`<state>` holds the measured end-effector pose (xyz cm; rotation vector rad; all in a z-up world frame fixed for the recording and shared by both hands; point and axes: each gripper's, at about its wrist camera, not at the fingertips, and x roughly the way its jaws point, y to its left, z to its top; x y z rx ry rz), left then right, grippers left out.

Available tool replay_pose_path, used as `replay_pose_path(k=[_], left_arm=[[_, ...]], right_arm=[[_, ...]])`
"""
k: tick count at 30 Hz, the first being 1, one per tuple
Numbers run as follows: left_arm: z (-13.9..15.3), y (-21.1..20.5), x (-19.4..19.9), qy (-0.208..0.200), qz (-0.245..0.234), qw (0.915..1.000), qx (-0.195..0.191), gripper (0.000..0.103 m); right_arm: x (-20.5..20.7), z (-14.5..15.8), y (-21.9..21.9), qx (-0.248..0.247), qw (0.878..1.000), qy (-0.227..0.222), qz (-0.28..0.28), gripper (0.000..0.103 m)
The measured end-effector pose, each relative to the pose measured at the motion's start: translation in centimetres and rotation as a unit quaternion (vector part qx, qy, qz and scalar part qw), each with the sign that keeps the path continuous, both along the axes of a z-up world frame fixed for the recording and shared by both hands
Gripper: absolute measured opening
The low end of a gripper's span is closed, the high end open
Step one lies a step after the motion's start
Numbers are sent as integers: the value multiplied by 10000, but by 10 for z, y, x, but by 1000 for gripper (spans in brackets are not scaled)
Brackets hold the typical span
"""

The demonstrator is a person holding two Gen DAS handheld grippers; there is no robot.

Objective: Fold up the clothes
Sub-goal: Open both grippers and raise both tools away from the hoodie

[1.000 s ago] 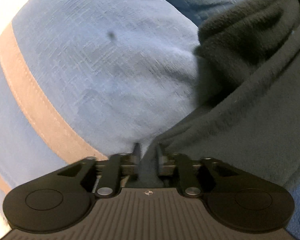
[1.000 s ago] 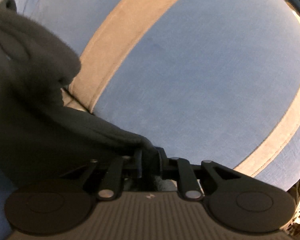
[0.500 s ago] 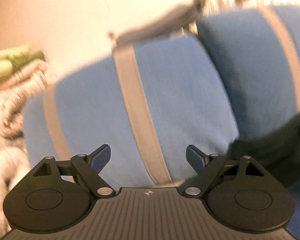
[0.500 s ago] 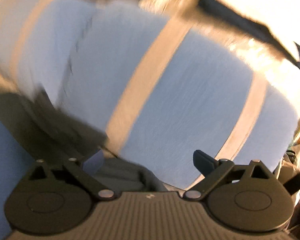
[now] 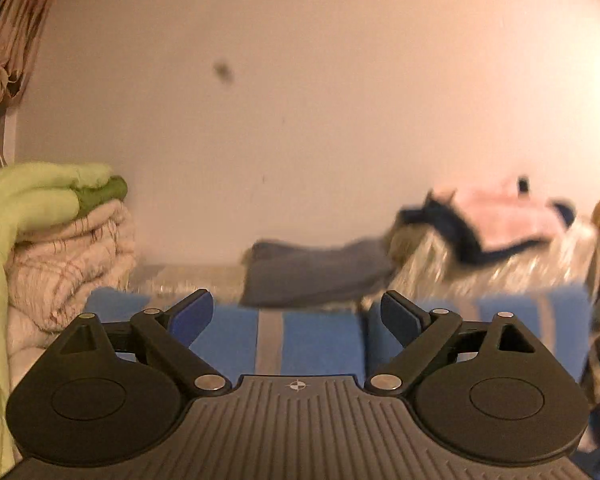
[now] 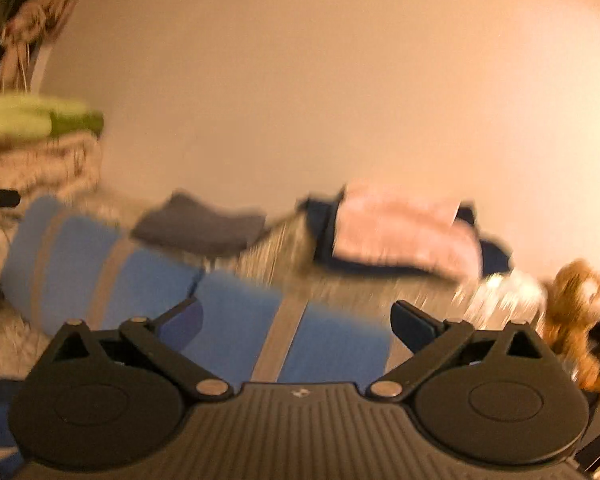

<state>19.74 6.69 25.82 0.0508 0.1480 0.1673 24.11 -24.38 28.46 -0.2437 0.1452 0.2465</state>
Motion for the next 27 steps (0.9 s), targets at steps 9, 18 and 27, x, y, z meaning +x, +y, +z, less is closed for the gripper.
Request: replay_pose_path(k=[9,18,27], left_arm=[[0,21,-53,54,-352,9993,132,93],[-155,90,-79,471,747,9936,-703,93],[-229,176,-140,460,1353,9749,-1708,93]], right_arm=[[-35,14,-11,-209,9997,-29,130,103],[-19,-205,27,-54,9927,921,778,103],[-34,-335,68,140,9882,1364,684,103]])
